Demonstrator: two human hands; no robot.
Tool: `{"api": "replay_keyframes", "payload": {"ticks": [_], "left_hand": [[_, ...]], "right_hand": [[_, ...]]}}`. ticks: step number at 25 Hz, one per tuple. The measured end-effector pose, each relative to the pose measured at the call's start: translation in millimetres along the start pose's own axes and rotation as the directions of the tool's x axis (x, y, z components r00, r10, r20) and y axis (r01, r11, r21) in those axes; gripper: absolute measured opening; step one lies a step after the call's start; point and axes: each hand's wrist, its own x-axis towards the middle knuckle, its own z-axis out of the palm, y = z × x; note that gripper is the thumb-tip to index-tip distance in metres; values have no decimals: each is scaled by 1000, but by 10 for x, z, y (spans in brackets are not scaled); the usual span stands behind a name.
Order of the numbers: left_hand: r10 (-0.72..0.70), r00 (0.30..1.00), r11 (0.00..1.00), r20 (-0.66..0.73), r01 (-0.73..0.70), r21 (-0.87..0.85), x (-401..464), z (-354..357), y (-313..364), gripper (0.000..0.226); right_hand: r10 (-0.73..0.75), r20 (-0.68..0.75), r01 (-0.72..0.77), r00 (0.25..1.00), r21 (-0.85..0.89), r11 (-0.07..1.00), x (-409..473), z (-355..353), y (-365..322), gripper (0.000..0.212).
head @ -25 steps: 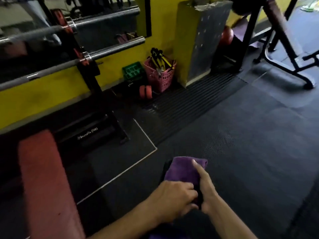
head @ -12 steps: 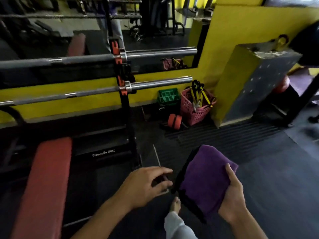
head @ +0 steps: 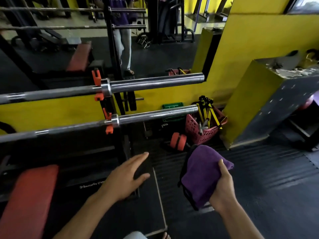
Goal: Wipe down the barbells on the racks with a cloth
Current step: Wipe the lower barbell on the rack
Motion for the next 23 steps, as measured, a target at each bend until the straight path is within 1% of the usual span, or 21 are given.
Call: {"api": "replay_keyframes", "payload": {"ticks": [3,6,10,13,15,16,17,18,19,20,21,22,23], "left_hand": [[-10,1000,1000,-20,11,21,647,-92,-180,76],[25,999,996,-27,-22,91,1388,-183,-371,78],[120,993,979,-20,-115,167,2184,-271,-461,75],[189,982,949,22,-189,254,2655,-186,-668,72],[207,978,925,26,-204,320,2829,-158,-817,73],[218,976,917,17,-211,339,2881,-143,-877,75],[242,970,907,8,-230,353,2908,-128,-925,74],[266,964,898,10,-251,361,2918,-126,-959,70],[272,962,892,25,-262,369,2914,-116,-976,64],[271,962,885,37,-264,383,2903,-90,-990,60],[269,962,879,39,-262,399,2897,-63,-1006,57],[259,965,881,30,-249,401,2895,-47,-1014,56],[242,970,889,5,-224,399,2892,-34,-1010,55]], "right_hand": [[-29,5,29,1000,-34,999,390,171,-261,59],[-111,-70,106,991,-61,992,809,393,-568,52],[-188,-138,151,972,-247,957,1239,638,-850,59],[-309,-104,251,945,-371,894,1641,786,-1153,68],[-398,-82,310,914,-492,813,1883,930,-1363,79],[-446,-43,342,894,-578,741,2043,1016,-1441,81],[-499,14,386,866,-653,651,2168,1124,-1487,79],[-550,88,438,831,-712,549,2286,1246,-1492,77],[-585,205,500,785,-766,403,2419,1354,-1454,77],[-578,368,563,728,-802,200,2563,1426,-1350,79],[-518,534,596,668,-801,-58,2676,1467,-1207,80],[-437,666,590,604,-743,-316,2821,1453,-1062,82],[-366,750,578,551,-660,-480,2935,1435,-982,83]]}}
